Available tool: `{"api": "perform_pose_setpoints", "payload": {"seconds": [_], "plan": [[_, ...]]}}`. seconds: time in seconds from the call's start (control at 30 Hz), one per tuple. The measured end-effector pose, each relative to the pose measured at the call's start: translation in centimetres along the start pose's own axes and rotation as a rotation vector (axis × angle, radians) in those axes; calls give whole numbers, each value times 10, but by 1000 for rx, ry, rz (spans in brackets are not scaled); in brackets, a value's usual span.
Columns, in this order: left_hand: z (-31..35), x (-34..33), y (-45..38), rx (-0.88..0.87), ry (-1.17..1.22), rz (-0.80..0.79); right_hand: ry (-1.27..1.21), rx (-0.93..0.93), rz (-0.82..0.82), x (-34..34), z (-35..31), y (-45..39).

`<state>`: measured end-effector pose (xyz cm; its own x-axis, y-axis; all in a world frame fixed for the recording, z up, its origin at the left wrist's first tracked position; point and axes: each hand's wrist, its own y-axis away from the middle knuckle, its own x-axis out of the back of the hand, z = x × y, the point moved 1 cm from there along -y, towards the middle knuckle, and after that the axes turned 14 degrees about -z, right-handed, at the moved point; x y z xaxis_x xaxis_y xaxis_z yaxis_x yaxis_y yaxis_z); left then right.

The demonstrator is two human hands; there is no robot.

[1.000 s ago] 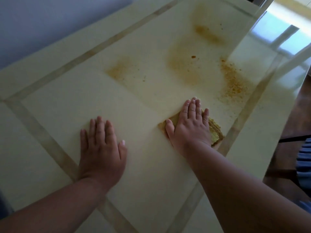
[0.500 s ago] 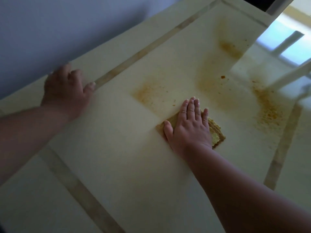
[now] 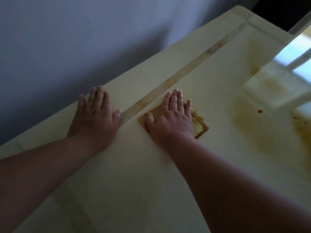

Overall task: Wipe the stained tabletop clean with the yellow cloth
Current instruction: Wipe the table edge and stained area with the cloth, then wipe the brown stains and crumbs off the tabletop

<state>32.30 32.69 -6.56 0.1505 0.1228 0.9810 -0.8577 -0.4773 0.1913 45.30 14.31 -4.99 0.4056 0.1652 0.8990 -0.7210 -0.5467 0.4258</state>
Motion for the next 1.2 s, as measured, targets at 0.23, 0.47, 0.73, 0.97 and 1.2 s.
{"api": "perform_pose_setpoints", "payload": {"seconds": [0.23, 0.47, 0.73, 0.97, 1.2], "plan": [[-5, -5, -3, -8, -17, -15, -30, 29, 39, 23, -60, -72], [-7, -10, -5, -31, -19, 29, -33, 21, 52, 38, -92, -116], [-7, -11, -2, -41, -49, 36, -51, 22, 71, 42, -93, -120], [-5, -3, -2, -12, -4, -86, -33, 17, 66, 33, -62, -95], [-1, 4, 5, 11, 18, -71, -24, -27, 75, 19, 2, -48]]}}
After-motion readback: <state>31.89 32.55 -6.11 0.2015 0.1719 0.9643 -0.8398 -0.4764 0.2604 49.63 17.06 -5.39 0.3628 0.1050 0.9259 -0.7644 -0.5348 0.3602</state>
